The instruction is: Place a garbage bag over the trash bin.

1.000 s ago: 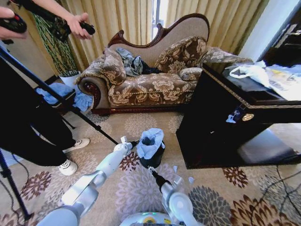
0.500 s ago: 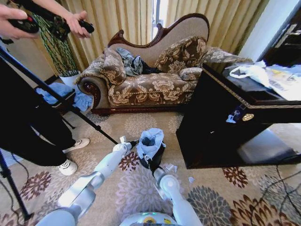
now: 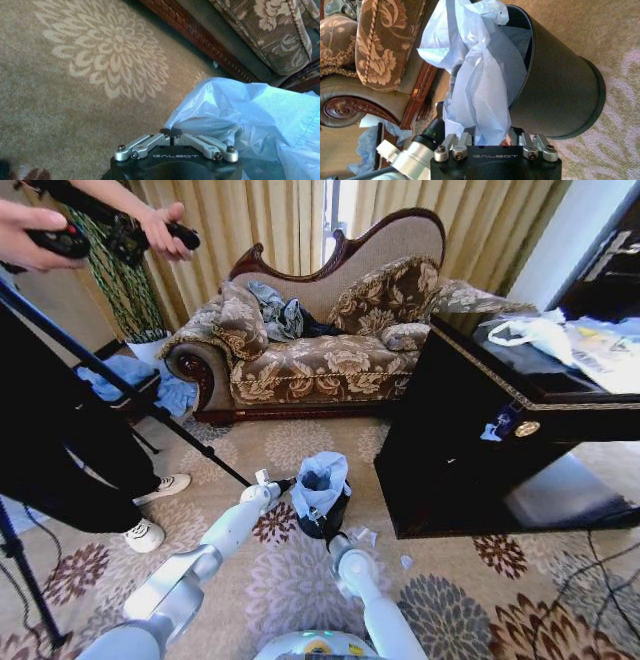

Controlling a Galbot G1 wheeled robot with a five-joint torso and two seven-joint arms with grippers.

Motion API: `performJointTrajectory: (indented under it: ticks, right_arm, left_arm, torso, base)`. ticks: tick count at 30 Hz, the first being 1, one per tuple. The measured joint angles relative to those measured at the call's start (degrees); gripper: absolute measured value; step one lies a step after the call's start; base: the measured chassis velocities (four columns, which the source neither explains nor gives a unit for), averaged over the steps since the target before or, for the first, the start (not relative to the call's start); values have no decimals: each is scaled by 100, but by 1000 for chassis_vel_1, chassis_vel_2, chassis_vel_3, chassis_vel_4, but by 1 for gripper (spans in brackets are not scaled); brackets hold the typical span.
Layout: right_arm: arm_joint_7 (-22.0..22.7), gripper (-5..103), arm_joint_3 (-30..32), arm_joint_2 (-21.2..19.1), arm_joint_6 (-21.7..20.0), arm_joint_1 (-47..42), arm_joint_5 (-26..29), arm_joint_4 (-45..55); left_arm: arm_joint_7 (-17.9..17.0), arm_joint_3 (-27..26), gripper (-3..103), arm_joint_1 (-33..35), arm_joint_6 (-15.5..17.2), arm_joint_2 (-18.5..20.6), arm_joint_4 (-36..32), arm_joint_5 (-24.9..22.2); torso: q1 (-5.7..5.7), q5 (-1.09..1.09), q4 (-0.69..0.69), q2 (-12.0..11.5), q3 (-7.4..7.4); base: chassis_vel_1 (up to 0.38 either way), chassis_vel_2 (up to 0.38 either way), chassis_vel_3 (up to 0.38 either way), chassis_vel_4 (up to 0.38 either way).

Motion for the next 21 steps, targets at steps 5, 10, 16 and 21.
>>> performJointTrajectory:
  ticks: [5, 10, 16, 21]
  right_arm:
    - [-2, 27, -37, -20, 0, -38, -170, -7]
    - [-21, 11, -40, 15, 53, -7, -247, -81]
    - [-73, 3, -49, 28, 70, 11, -354, -117]
    - [-105, 0, -107, -37, 86, -115, -677, -76]
  left_arm:
    - [3, -6, 0, -4, -3, 15, 8, -15]
    - [8, -13, 0, -8, -11, 18, 15, -19]
    - [8, -16, 0, -8, -15, 21, 13, -19]
    - [-15, -23, 0, 24, -14, 67, -97, -87]
  torso:
    - [0, 0, 0, 0, 0]
    - [0, 0, 0, 0, 0]
    - [0, 0, 0, 0, 0]
    - [0, 0, 0, 0, 0]
  base:
    - [0, 0, 0, 0]
    - [0, 0, 0, 0]
    - [0, 0, 0, 0]
    - [0, 0, 0, 0]
